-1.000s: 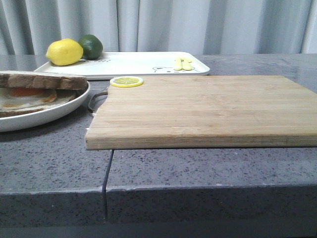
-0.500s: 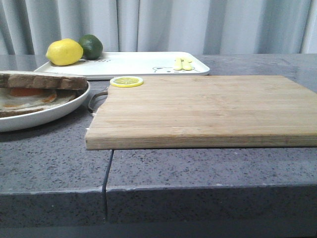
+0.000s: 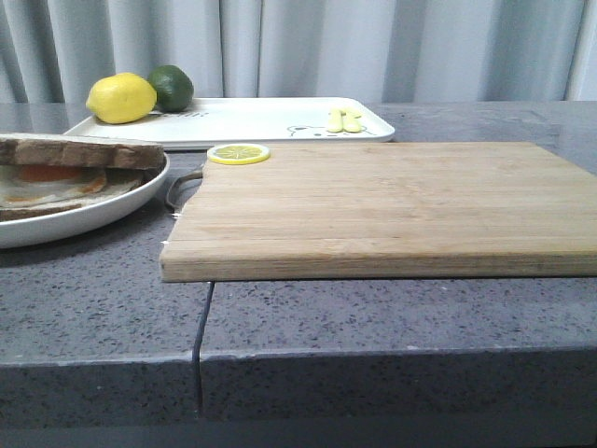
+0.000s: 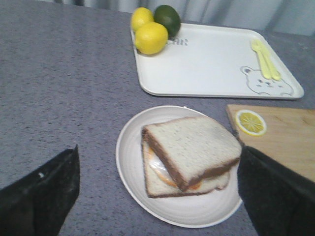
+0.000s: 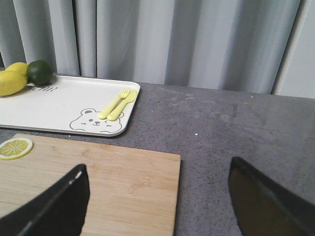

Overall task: Place bread and move sandwich to tray
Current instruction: 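Lower the left gripper to the plate rim and grip it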

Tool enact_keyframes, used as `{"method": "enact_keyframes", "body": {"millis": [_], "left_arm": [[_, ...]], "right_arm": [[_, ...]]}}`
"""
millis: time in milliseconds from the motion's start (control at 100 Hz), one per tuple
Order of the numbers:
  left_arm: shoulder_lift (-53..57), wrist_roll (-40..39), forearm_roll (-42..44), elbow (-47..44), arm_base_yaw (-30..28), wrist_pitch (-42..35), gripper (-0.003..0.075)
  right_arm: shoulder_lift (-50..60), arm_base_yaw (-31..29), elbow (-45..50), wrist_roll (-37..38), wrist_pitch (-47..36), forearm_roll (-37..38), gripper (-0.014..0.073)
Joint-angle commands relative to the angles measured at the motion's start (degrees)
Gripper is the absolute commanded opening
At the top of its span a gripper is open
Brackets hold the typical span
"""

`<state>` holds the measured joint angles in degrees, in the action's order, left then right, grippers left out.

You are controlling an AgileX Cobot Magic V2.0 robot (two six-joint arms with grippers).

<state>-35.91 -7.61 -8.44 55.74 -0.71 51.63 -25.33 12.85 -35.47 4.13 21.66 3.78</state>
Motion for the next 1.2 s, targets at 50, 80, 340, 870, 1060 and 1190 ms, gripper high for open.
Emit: {"method": "enact_keyframes", "body": {"millis": [50, 80, 340, 870, 1060, 1190], "left_arm": [[-0.57, -5.8, 4.65, 1.03, -0.79, -4.8, 0.0558], [-0.81, -5.8, 4.65, 0.67, -0.83, -5.12, 0.0554], [-5.89, -8.63, 4.65, -3.12, -1.07, -8.96, 0.0553], [-22.88, -8.84, 1.06, -4.78, -1.07, -13.91, 0.0553], [-27.23, -8.84, 1.06, -4.78, -1.07, -15.04, 0.0553], [-29.43, -8.84, 1.06, -4.78, -1.07, -15.8, 0.0553]], "right_arm": [[-0.22, -0.26, -1.32, -0.18, -4.08, 0.98, 0.0575], [-0.22, -0.26, -1.32, -0.18, -4.08, 0.98, 0.0575], [-0.22, -0.26, -1.32, -0.18, -4.08, 0.98, 0.0575], [-0.22, -0.26, -1.32, -0.18, -4.08, 0.98, 0.0575], [-0.22, -0.26, -1.32, -0.18, -4.08, 0.98, 0.0575], [-0.22, -0.26, -1.32, -0.18, -4.08, 0.98, 0.0575]]}}
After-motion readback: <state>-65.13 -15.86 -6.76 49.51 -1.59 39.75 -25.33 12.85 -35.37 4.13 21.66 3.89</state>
